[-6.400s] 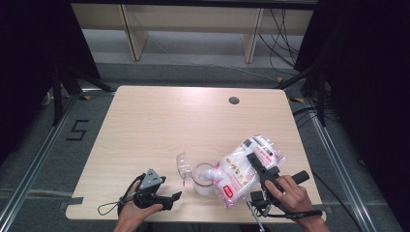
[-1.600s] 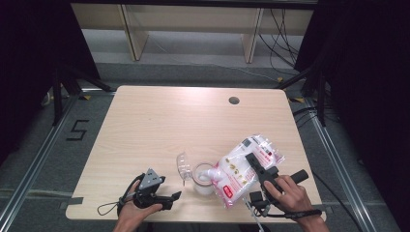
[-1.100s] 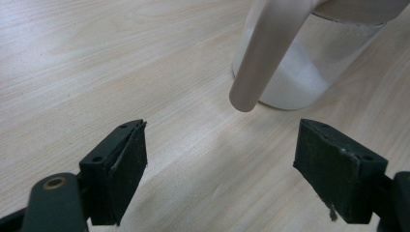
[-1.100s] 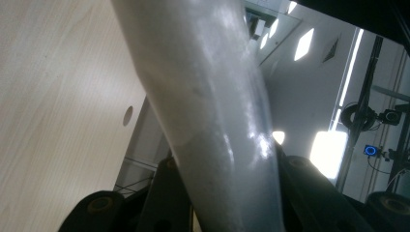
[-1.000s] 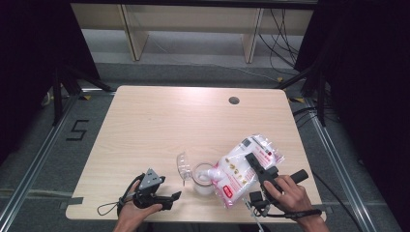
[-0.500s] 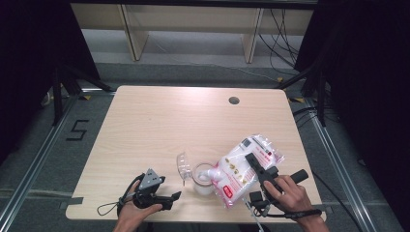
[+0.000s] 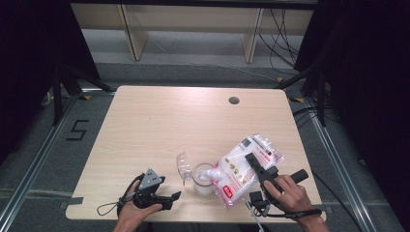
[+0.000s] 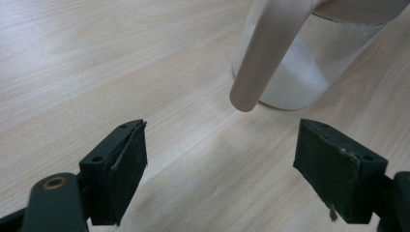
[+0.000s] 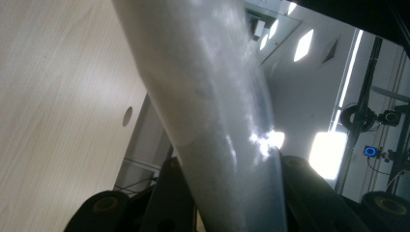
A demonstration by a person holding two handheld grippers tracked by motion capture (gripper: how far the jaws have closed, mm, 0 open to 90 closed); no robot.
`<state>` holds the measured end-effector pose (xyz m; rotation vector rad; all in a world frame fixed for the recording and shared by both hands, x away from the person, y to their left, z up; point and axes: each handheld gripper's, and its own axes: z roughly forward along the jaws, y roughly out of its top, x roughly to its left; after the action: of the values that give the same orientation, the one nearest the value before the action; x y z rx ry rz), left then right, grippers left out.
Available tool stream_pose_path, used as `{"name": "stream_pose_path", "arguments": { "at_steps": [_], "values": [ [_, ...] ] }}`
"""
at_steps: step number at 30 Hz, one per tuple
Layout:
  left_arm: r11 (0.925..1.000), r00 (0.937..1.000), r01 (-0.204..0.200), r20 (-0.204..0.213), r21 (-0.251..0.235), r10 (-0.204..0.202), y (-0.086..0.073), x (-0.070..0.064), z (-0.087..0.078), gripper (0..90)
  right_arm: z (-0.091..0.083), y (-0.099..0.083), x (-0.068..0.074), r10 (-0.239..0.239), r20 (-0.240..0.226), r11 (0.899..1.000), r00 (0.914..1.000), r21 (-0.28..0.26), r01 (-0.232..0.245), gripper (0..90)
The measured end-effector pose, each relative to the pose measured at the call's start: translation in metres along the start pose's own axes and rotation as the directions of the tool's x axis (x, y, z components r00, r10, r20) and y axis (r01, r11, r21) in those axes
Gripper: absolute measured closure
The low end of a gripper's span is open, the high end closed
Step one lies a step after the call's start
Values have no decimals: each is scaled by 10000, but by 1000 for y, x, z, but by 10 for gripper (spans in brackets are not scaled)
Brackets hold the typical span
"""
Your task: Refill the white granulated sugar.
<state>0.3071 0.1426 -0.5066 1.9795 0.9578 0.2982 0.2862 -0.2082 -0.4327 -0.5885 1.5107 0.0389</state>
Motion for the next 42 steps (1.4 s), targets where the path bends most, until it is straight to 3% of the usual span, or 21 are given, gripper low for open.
{"name": "stream_pose_path", "arguments": {
  "at_steps": [12, 13, 15, 17, 18, 22, 26, 27, 28, 32, 33, 42],
  "values": [
    [10000, 10000, 0, -9, 13, 0, 0, 0, 0, 186, 0, -1, -1, -68, 137, 9999, 9999, -79, 69, 774],
    [10000, 10000, -1, 1, 5, 1, 0, 0, 0, 186, 0, -1, 2, 183, 45, 9998, 9998, 1, -183, 774],
    [9997, 9999, -155, 8, 171, 155, 0, 1, -2, 186, 0, -1, 2, 193, 51, 9998, 9998, -9, -193, 774],
    [10000, 10000, 49, -12, -55, -49, 0, 0, 0, 186, 0, -1, -1, -83, 125, 9999, 9999, -74, 84, 776],
    [10000, 10000, 49, -12, -55, -49, 0, 0, 0, 186, 0, -1, 1, 172, 50, 9999, 9998, -2, -172, 777],
    [10000, 10000, 8, -13, 13, -8, 0, 0, 0, 186, 0, -1, 1, 182, 59, 9998, 9998, -8, -182, 778],
    [9999, 9999, 142, -37, -21, -142, 0, -1, 0, 186, 0, -1, -1, -101, 127, 9999, 9999, -98, 102, 780],
    [9999, 9999, 142, -37, -21, -142, 0, -1, 0, 186, 0, -1, 1, 174, 39, 9998, 9998, -20, -174, 780],
    [10000, 10000, 70, -21, -17, -70, 0, -1, -1, 186, 0, -1, -1, -101, 125, 9999, 9999, -102, 103, 780],
    [10000, 10000, -3, -53, -12, 3, 0, 0, -1, 186, 0, -1, -1, -124, -6, 9999, 9999, -35, 124, 781],
    [9998, 9998, 180, -65, -19, -180, 0, -1, -1, 186, 0, -1, -1, -119, -16, 9999, 9999, -38, 118, 781],
    [10000, 10000, 19, -63, -16, -19, 0, -1, -1, 186, 1, -2, 0, 22, -15, 10000, 10000, -66, -22, 783]
  ]
}}
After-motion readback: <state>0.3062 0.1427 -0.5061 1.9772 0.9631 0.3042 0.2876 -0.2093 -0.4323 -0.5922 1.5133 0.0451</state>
